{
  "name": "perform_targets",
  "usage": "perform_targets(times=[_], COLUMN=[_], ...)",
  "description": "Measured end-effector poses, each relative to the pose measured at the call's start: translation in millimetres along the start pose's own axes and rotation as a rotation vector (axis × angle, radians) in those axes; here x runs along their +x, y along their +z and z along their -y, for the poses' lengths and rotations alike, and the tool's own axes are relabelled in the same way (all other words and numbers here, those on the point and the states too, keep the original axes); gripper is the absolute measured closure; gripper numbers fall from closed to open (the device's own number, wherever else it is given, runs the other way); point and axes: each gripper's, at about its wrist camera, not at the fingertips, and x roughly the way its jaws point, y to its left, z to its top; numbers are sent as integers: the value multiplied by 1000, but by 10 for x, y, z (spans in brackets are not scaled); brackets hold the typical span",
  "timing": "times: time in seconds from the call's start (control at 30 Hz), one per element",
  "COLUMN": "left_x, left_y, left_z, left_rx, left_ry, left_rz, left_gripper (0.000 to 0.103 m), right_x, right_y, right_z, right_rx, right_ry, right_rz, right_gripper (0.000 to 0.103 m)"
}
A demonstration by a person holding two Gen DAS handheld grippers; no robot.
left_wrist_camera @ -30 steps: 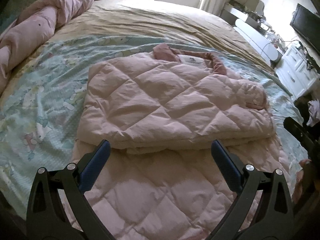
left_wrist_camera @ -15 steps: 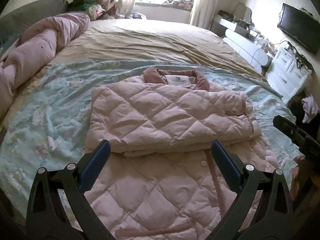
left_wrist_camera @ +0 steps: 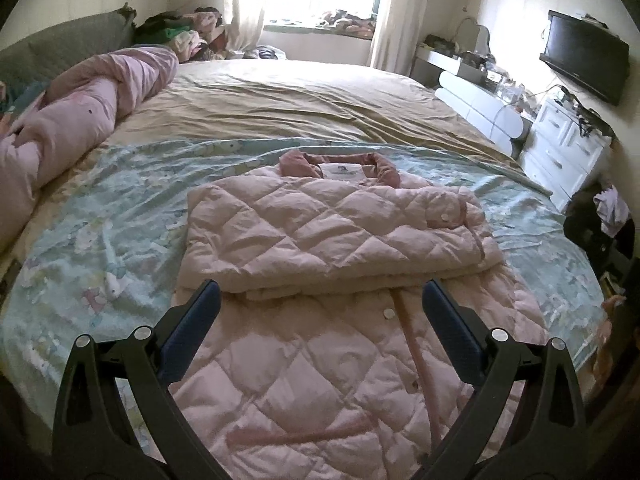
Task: Fold large clothes
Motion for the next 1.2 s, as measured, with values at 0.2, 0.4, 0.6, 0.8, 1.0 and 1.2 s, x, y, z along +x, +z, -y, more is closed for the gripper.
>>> perform_targets(times=[0.2, 0.4, 0.6, 0.8, 1.0, 1.2], left_x=[-76, -104, -114, -146, -186, -262], left_y=[-220, -436, -660, -900, -1108, -1360], left_z=[37, 61, 21, -104, -335, -693], left_rx=[6, 25, 56, 67, 55, 5], left_ry=[-11, 5, 42, 84, 130, 187], left_rz=[-10, -29, -64, -94, -125, -154], left_gripper=[8, 8, 8, 8, 8, 8], right_x=[-156, -256, -298, -305, -327, -343], right_y=[-171, -399, -633, -911, -1188, -1500], right_z=[48, 154, 322, 507, 668, 872], right_rx=[-17, -18, -5, 15, 35, 65], right_ry=[-9, -33, -63, -90, -124, -172], right_rz=[-13, -50, -104, -173, -231, -297], right_gripper=[4, 4, 4, 4, 4, 4])
